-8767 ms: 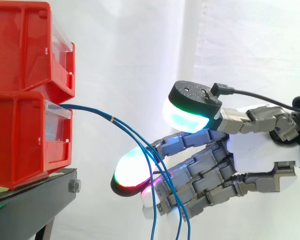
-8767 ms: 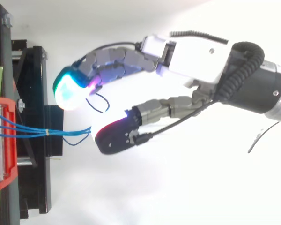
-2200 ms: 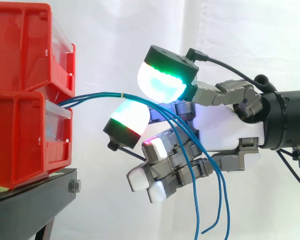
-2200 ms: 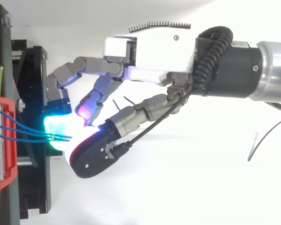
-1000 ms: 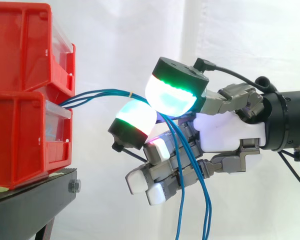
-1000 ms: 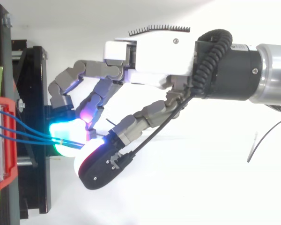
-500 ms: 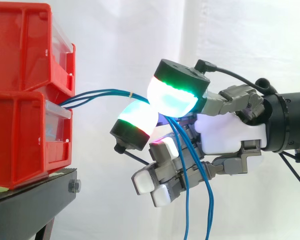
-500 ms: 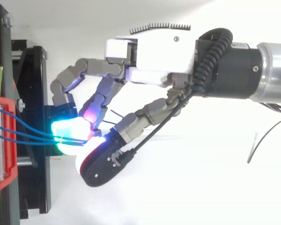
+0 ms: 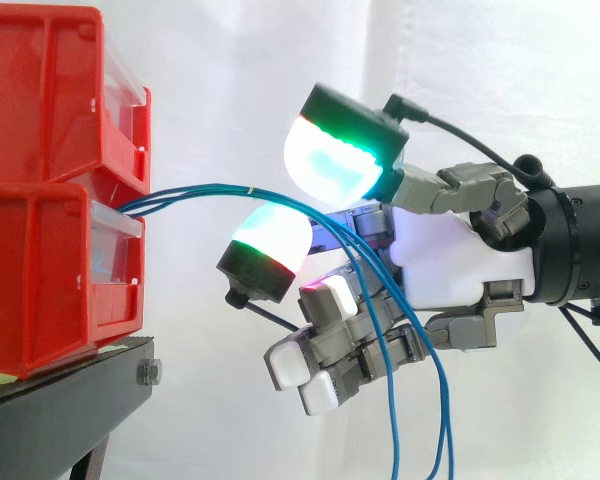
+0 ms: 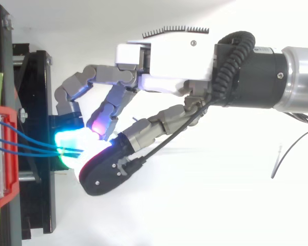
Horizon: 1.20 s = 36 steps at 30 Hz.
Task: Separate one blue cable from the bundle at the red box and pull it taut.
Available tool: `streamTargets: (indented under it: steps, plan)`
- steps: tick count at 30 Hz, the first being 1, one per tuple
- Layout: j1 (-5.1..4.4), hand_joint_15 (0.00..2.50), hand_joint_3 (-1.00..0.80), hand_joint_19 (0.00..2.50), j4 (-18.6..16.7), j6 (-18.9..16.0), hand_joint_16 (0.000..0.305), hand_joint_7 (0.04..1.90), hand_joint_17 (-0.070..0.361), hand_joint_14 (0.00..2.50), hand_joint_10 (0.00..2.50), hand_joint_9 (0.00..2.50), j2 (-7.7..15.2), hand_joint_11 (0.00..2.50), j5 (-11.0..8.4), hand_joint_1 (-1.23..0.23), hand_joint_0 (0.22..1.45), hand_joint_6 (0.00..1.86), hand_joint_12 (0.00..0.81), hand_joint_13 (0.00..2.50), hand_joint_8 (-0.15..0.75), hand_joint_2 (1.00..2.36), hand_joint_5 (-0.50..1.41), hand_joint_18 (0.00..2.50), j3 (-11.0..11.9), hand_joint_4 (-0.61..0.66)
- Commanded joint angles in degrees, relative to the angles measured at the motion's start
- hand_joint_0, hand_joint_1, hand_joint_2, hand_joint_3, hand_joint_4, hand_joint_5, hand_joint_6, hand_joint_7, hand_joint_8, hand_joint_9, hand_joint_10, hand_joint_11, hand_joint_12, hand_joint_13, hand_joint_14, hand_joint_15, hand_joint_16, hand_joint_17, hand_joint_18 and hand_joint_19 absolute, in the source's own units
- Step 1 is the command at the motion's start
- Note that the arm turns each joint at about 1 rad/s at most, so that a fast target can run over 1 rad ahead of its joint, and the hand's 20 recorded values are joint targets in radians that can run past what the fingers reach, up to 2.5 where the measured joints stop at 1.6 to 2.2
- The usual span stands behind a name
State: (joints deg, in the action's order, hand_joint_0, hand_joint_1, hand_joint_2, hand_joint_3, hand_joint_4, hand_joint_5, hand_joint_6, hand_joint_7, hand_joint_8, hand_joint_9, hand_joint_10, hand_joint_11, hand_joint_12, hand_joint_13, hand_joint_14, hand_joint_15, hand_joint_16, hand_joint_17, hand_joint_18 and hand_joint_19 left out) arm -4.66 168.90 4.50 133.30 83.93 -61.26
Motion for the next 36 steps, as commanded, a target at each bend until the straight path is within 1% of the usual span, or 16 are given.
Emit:
streamTargets:
  steps: [1,2,3,4,7,9,10,11,14,16,18,20,26,30,33,36]
  plan:
    - [0.00,0.47,-0.26,0.58,-0.06,-0.02,0.031,1.18,0.070,0.02,0.03,1.06,0.03,0.76,0.00,-0.76,0.60,0.77,0.325,0.81,0.332,1.02,-0.12,0.57,0.00,-0.05]
    - [0.00,0.47,-0.23,0.59,-0.06,-0.02,0.031,1.21,0.070,0.02,0.02,1.05,-0.06,0.76,0.00,-0.76,0.60,0.78,0.325,0.81,0.332,1.02,-0.12,0.57,0.00,-0.05]
    - [0.00,0.47,-0.15,0.57,-0.24,-0.02,0.033,1.18,0.074,0.02,0.02,1.06,0.03,0.77,0.00,-0.77,0.60,0.81,0.337,0.82,0.342,1.02,-0.14,0.58,0.00,-0.04]
    - [0.00,0.47,-0.12,0.57,-0.24,-0.02,0.033,1.16,0.075,0.02,0.02,1.05,0.03,0.77,0.00,-0.78,0.60,0.82,0.339,0.82,0.344,1.02,-0.14,0.58,0.00,-0.03]
    - [0.00,0.47,-0.12,0.58,-0.24,-0.02,0.031,1.16,0.070,0.02,0.02,1.02,0.03,0.78,0.27,-0.82,0.61,0.84,0.332,0.81,0.330,1.02,-0.15,0.57,0.00,-0.02]
    - [0.00,0.48,-0.11,0.58,-0.24,-0.02,0.031,1.22,0.070,0.02,0.02,1.01,0.03,0.80,0.44,-0.88,0.63,0.84,0.328,0.81,0.331,1.02,-0.16,0.58,0.00,-0.06]
    - [0.00,0.47,-0.11,0.57,-0.24,-0.02,0.031,1.33,0.069,0.02,0.02,1.00,0.03,0.79,0.44,-0.91,0.66,0.84,0.321,0.80,0.332,1.03,-0.16,0.60,0.00,-0.09]
    - [-0.09,0.47,-0.12,0.56,-0.15,-0.02,0.030,1.34,0.069,0.02,0.02,1.00,0.03,0.79,0.44,-0.92,0.67,0.85,0.321,0.80,0.330,1.03,-0.16,0.61,0.00,-0.11]
    - [-0.09,0.47,-0.18,0.55,-0.24,-0.46,0.030,1.28,0.069,0.02,0.02,0.98,0.03,0.79,0.53,-0.94,0.71,0.87,0.317,0.80,0.320,1.02,-0.17,0.61,0.00,-0.15]
    - [-0.09,0.47,-0.22,0.56,-0.24,-1.08,0.030,1.26,0.068,0.02,0.02,0.97,0.03,0.79,0.62,-0.95,0.73,0.87,0.316,0.81,0.322,1.02,-0.17,0.62,0.00,-0.14]
    - [-0.09,0.47,-0.32,0.56,-0.15,-1.34,0.030,1.28,0.068,0.02,0.03,0.97,0.03,0.79,0.79,-0.96,0.76,0.88,0.314,0.81,0.316,1.01,-0.18,0.64,0.00,-0.11]
    - [-0.09,0.47,-0.37,0.55,0.03,-1.60,0.031,1.27,0.069,0.02,0.02,0.97,0.03,0.80,1.06,-0.97,0.78,0.88,0.311,0.81,0.318,1.01,-0.18,0.64,0.00,-0.13]
    - [-0.18,0.47,-0.50,0.56,-0.24,-1.60,0.030,1.28,0.069,0.02,0.02,0.98,0.03,0.79,1.06,-0.95,0.82,0.88,0.308,0.81,0.317,1.00,-0.17,0.65,0.00,-0.13]
    - [-0.18,0.47,-0.50,0.54,-0.33,-1.60,0.029,1.28,0.066,0.02,0.02,1.00,0.03,0.80,1.06,-0.95,0.80,0.89,0.303,0.82,0.320,1.00,-0.17,0.66,0.00,-0.10]
    - [-0.18,0.47,-0.50,0.53,-0.33,-1.78,0.029,1.30,0.064,0.02,0.02,1.01,0.03,0.79,1.06,-0.94,0.76,0.88,0.302,0.82,0.324,1.00,-0.17,0.67,-0.09,-0.06]
    - [-0.18,0.47,-0.50,0.55,-0.06,-1.96,0.028,1.28,0.063,0.02,0.02,1.03,0.03,0.79,1.06,-0.89,0.71,0.88,0.296,0.83,0.330,1.00,-0.15,0.67,0.00,-0.04]
